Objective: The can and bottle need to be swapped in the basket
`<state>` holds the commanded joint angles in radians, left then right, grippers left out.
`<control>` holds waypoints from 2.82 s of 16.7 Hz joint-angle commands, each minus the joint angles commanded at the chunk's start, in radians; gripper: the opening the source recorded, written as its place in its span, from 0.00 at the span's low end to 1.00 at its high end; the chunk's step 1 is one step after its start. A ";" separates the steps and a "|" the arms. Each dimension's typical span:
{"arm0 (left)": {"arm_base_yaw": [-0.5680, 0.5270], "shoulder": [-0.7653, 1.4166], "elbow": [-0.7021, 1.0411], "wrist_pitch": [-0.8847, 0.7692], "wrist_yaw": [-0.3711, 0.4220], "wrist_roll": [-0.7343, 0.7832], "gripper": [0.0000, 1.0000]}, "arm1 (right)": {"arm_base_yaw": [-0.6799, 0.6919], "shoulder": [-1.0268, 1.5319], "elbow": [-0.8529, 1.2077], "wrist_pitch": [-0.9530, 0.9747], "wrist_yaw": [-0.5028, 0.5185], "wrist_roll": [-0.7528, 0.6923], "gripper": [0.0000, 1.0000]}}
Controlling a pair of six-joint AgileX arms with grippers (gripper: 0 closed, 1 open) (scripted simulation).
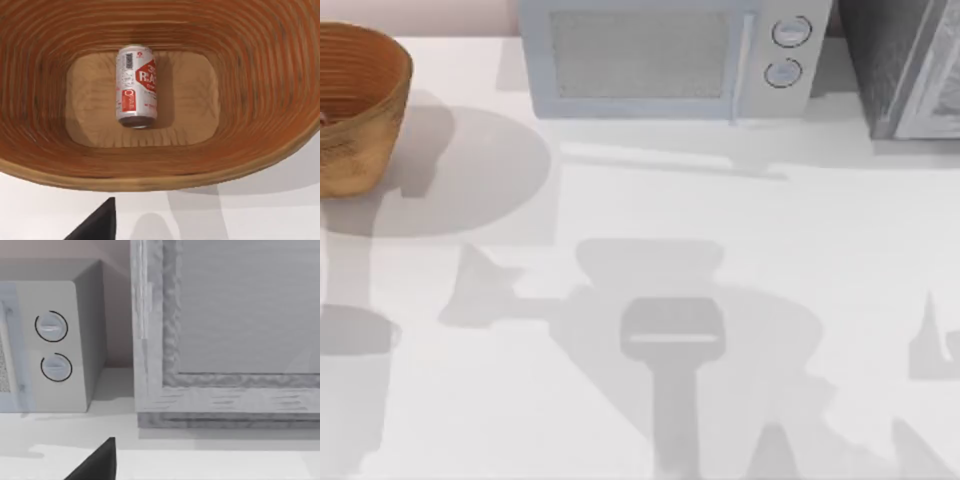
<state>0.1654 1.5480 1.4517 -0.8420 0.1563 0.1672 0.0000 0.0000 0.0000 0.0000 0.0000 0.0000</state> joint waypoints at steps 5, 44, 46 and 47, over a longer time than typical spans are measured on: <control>0.038 0.412 0.407 -0.206 0.053 0.035 1.00 | 0.000 0.000 0.000 0.000 0.000 0.000 1.00; 0.058 1.020 0.809 -0.287 0.125 0.045 0.40 | 0.000 0.000 0.000 0.000 0.000 0.000 1.00; 0.058 1.020 0.809 -0.287 0.125 0.045 0.25 | 0.000 0.000 0.000 0.000 0.000 0.000 1.00; 0.058 1.020 0.809 -0.287 0.125 0.045 0.17 | 0.000 0.000 0.000 0.000 0.000 0.000 1.00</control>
<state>0.2234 2.5684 2.2608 -1.1292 0.2811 0.2121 0.0000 0.0000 0.0000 0.0000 0.0000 0.0000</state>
